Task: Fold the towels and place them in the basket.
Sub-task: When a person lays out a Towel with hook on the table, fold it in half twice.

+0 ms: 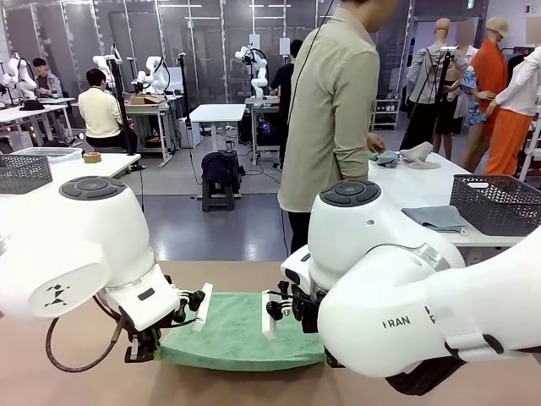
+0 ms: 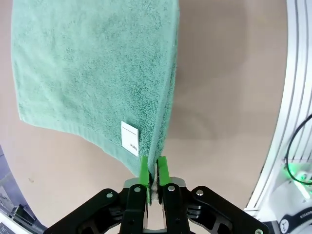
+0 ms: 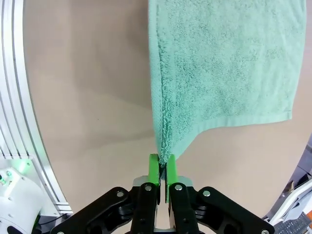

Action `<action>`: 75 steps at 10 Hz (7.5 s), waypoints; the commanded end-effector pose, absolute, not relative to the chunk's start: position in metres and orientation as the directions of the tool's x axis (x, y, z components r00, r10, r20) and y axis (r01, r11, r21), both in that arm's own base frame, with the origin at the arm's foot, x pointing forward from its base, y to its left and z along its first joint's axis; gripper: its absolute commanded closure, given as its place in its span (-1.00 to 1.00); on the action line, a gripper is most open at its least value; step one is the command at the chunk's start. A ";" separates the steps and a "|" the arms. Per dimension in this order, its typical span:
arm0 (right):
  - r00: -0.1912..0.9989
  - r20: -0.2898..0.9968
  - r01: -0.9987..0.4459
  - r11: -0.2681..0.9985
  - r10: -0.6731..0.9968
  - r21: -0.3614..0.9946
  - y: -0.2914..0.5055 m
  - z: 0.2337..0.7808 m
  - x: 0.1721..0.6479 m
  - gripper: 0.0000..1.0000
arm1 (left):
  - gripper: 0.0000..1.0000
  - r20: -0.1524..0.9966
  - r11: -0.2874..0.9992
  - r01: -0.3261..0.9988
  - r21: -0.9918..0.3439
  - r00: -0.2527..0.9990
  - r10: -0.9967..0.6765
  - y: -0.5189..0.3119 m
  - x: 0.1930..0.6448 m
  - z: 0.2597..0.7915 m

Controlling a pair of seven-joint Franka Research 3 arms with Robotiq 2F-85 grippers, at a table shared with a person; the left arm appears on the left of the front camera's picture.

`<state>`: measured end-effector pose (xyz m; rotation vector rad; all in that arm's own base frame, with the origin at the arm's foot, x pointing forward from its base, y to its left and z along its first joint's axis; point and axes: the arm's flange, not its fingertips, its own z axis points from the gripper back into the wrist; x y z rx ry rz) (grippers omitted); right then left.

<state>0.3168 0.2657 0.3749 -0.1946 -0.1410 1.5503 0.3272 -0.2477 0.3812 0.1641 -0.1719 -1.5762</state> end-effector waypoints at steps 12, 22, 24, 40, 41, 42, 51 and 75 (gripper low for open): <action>0.012 -0.012 -0.975 0.009 1.000 -0.224 0.290 0.411 0.391 0.87 | 0.84 -0.014 -0.024 0.971 0.236 -0.021 -1.000 -0.268 0.420 0.423; 0.075 0.003 -0.973 0.074 0.997 -0.217 0.273 0.414 0.407 0.87 | 0.84 0.004 0.020 0.974 0.225 0.020 -1.000 -0.257 0.431 0.420; 0.075 0.003 -0.973 0.074 0.997 -0.217 0.273 0.414 0.407 0.87 | 0.84 0.004 0.020 0.974 0.225 0.020 -1.000 -0.257 0.431 0.420; 0.048 -0.023 -0.985 0.044 0.999 -0.167 0.286 0.435 0.472 0.87 | 0.84 -0.012 0.065 0.977 0.202 0.069 -0.998 -0.287 0.492 0.439; 0.047 -0.027 -0.986 0.042 0.999 -0.159 0.288 0.436 0.482 0.87 | 0.84 -0.006 0.073 0.979 0.192 0.076 -0.997 -0.290 0.503 0.440; 0.041 -0.026 -0.987 0.036 0.999 -0.154 0.290 0.434 0.491 0.87 | 0.84 -0.005 0.082 0.980 0.183 0.084 -0.996 -0.291 0.512 0.440; 0.043 -0.033 -0.985 0.037 0.999 -0.169 0.280 0.380 0.527 0.87 | 0.84 -0.015 0.132 0.979 0.155 0.136 -0.991 -0.265 0.550 0.388; 0.609 0.067 -0.793 0.604 0.790 0.082 0.213 0.522 0.435 -0.79 | -1.00 0.403 0.027 1.000 0.001 0.025 -0.915 -0.097 0.527 0.473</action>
